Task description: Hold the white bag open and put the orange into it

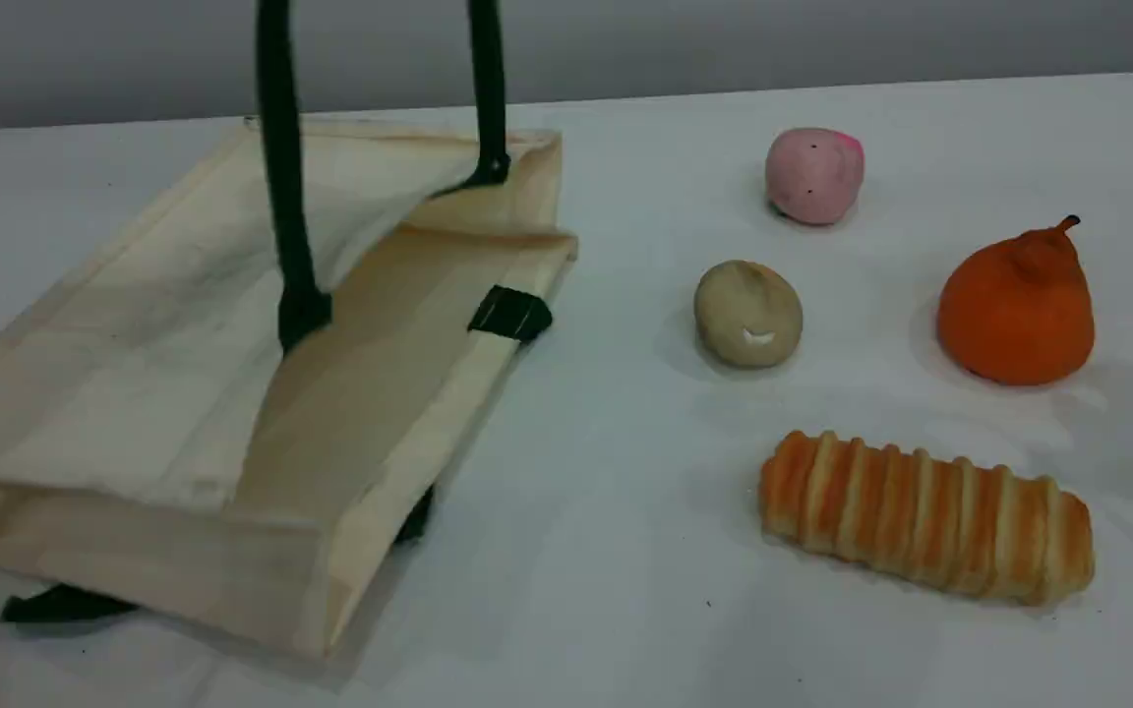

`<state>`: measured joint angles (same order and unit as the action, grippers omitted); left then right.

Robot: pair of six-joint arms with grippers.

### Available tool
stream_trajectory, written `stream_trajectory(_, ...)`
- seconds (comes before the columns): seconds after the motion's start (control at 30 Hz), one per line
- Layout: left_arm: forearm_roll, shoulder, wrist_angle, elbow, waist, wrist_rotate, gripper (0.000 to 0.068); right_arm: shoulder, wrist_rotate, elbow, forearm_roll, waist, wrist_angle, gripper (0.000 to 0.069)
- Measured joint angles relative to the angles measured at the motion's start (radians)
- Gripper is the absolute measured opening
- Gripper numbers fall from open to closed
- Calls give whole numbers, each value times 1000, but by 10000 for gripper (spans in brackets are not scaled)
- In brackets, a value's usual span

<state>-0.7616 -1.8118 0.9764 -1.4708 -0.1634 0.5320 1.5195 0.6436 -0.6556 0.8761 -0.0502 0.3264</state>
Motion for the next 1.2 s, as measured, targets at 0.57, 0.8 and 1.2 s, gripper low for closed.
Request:
stream_trajectory(0.57, 25, 0, 188, -200, -102, -89, 74, 32, 102, 0, 90, -1, -60, 246)
stream_trajectory(0.8, 113, 5, 229, -198, -138, -139, 74, 35, 123, 0, 95, -1, -59, 246)
stream_trajectory(1.2, 189, 111, 238, -198, -138, -176, 74, 120, 224, 0, 213, -1, -51, 246)
